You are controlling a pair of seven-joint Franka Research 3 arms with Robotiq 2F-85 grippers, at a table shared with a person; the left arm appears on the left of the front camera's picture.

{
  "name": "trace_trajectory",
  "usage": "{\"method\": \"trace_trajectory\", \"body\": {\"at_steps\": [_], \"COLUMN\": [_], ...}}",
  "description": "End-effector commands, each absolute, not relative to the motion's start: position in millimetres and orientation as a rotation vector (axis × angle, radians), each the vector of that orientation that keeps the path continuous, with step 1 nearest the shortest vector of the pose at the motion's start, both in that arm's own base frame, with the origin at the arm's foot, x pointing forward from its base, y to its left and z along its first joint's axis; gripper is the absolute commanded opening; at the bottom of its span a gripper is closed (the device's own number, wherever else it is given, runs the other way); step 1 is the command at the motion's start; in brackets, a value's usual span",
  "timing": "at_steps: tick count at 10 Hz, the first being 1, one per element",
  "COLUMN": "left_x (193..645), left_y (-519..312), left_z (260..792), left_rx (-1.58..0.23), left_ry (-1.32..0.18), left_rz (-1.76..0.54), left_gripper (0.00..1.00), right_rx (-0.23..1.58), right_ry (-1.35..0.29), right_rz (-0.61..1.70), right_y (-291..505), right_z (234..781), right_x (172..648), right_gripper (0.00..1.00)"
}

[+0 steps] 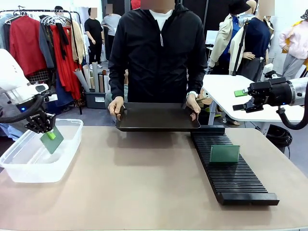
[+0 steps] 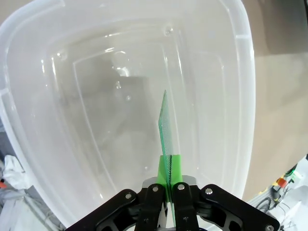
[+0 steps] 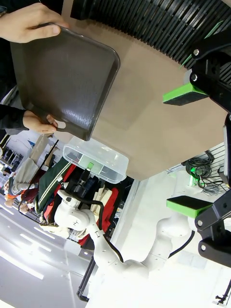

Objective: Sort PCBs into racks and boxes based on the side picked up.
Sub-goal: If the short side of the Blank PCB is picked up, insert it into the PCB Rack ; if the long side is picked up, place it in the Organizing box.

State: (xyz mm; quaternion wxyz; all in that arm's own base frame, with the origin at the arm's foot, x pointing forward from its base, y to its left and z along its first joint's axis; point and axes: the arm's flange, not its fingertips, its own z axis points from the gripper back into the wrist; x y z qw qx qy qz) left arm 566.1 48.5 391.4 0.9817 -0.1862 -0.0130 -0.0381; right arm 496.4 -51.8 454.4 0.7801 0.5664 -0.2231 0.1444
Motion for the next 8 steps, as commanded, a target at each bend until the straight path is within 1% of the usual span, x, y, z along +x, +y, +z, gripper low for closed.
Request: {"method": "trace_trajectory", "body": {"at_steps": [1,5,6,7,8], "left_x": [566.5,570.1,569.6,568.8,565.9], "left_y": [53.1,54.4,55.0,55.4,56.4], "left_z": [386.0,377.9,379.5,381.3,386.7], "left_rx": [-0.411,-0.420,-0.416,-0.414,-0.395], "left_ry": [-0.054,-0.043,-0.044,-0.044,-0.042], "left_rz": [-0.091,-0.087,-0.087,-0.084,-0.074], "left_gripper": [0.05,0.39,0.53,0.69,0.88], "right_rx": [1.224,1.224,1.224,1.224,1.224], "right_ry": [-0.485,-0.485,-0.485,-0.485,-0.485], "right_rz": [0.314,0.314,0.314,0.314,0.314], "right_y": [-51.3,-51.3,-51.3,-51.3,-51.3], "right_z": [456.2,456.2,456.2,456.2,456.2], "right_x": [496.3,496.3,496.3,496.3,496.3], "right_gripper": [1.00,1.00,1.00,1.00,1.00]}}
